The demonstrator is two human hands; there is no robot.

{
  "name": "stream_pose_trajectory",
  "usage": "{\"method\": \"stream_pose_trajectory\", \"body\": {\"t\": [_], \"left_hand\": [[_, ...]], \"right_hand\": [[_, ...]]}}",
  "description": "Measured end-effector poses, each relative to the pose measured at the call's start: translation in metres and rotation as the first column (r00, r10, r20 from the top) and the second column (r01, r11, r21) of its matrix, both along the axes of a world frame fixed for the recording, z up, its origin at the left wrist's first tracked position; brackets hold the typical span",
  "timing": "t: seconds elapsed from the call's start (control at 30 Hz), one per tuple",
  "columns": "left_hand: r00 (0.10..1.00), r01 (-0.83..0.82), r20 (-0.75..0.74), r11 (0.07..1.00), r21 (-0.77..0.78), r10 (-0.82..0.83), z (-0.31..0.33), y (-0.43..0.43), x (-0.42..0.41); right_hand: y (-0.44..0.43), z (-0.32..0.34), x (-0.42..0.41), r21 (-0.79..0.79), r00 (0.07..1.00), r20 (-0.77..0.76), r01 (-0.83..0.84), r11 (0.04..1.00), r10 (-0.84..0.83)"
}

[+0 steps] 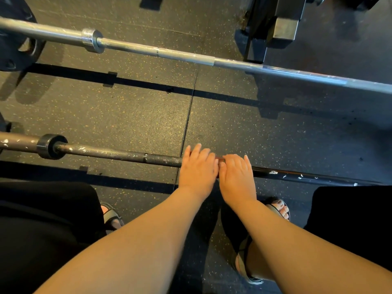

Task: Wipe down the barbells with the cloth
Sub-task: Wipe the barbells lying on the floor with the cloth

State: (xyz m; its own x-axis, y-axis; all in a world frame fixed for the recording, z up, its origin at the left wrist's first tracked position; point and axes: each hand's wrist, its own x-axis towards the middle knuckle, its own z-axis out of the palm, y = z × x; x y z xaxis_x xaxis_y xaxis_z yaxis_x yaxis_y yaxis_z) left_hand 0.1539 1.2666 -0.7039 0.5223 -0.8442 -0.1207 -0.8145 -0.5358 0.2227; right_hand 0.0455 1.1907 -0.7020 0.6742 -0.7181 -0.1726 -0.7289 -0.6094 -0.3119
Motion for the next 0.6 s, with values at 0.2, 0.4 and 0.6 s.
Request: {"method": "stream_pose_trajectory", "body": {"t": [0.2, 0.4, 0.6], "left_hand": [[0.998, 0.005, 0.069, 1.000, -0.019, -0.004, 0.000, 0.021, 0.015], [0.993, -0.121, 0.015, 0.992, 0.038, 0.120, 0.007, 0.017, 0.009], [0.993, 0.115, -0.032, 0.993, -0.005, -0.116, 0.006, 0.013, -0.002]], "right_hand": [[-0.001, 0.001, -0.005, -0.012, 0.997, -0.042, 0.067, 0.998, -0.067], [-0.003, -0.001, 0.003, -0.029, 0.994, -0.056, 0.091, 0.995, -0.093], [-0.004, -0.001, 0.001, -0.030, 0.995, -0.063, 0.072, 0.997, -0.074]]}}
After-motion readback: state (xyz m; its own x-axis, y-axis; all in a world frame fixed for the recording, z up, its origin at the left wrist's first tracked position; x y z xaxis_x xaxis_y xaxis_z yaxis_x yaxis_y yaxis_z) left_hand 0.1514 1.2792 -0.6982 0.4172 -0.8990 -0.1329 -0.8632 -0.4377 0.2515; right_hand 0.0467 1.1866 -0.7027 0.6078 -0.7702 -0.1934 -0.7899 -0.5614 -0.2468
